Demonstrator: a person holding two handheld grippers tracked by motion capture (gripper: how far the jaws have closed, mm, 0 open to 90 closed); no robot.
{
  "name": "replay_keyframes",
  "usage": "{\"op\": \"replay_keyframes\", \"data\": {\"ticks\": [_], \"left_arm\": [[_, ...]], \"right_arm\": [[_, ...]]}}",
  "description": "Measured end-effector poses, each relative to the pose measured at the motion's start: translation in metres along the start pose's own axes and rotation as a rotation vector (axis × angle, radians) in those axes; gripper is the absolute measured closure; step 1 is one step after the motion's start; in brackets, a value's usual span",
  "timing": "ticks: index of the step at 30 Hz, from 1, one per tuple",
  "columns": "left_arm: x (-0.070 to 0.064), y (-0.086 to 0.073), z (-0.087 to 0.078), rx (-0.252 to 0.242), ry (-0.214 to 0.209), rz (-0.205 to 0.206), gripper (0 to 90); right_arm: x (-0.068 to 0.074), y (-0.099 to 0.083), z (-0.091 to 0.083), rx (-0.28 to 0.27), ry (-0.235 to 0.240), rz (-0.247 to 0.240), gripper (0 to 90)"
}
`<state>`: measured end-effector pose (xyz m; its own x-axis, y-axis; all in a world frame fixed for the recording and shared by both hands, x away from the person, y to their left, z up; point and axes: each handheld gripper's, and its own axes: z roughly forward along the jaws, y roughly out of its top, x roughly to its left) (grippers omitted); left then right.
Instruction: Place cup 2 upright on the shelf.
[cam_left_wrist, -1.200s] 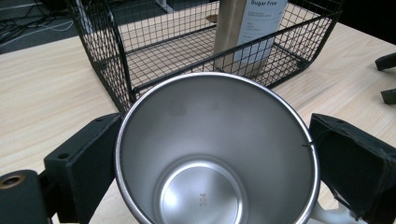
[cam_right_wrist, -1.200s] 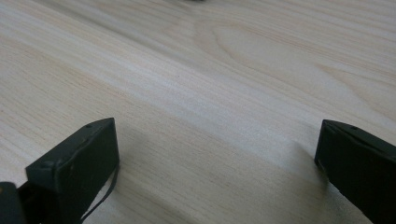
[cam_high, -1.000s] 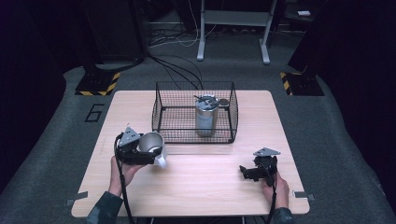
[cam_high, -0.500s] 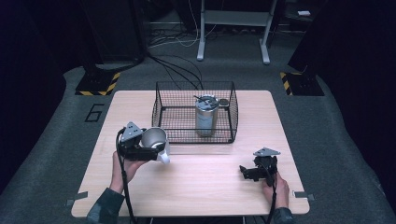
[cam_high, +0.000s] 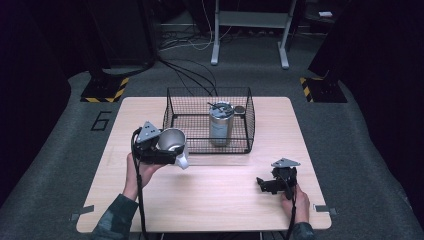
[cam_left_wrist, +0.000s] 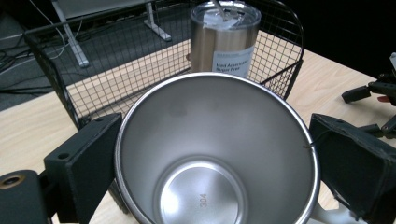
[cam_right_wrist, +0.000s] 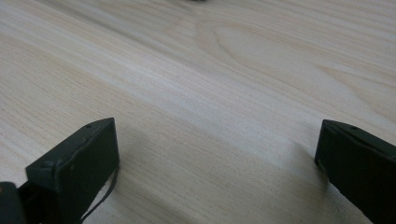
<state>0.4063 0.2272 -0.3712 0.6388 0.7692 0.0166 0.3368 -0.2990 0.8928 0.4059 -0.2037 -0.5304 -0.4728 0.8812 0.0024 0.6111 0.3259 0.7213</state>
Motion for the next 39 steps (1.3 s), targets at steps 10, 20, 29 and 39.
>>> {"op": "replay_keyframes", "data": {"ticks": [10, 20, 29, 39], "left_arm": [[0.001, 0.026, 0.015, -0.002, -0.002, 0.029, 6.2], [0.007, 0.041, 0.031, 0.003, 0.011, 0.026, 6.2], [0.012, 0.058, 0.048, 0.006, 0.037, 0.033, 6.2], [0.022, 0.071, 0.070, 0.013, 0.068, 0.009, 6.2]], "right_arm": [[0.000, 0.000, 0.000, -0.001, 0.004, 0.007, 0.0], [0.000, 0.000, 0.000, 0.000, 0.002, 0.004, 0.0], [0.000, 0.000, 0.000, 0.000, 0.004, 0.006, 0.0], [0.000, 0.000, 0.000, 0.000, 0.003, 0.004, 0.0]]}}
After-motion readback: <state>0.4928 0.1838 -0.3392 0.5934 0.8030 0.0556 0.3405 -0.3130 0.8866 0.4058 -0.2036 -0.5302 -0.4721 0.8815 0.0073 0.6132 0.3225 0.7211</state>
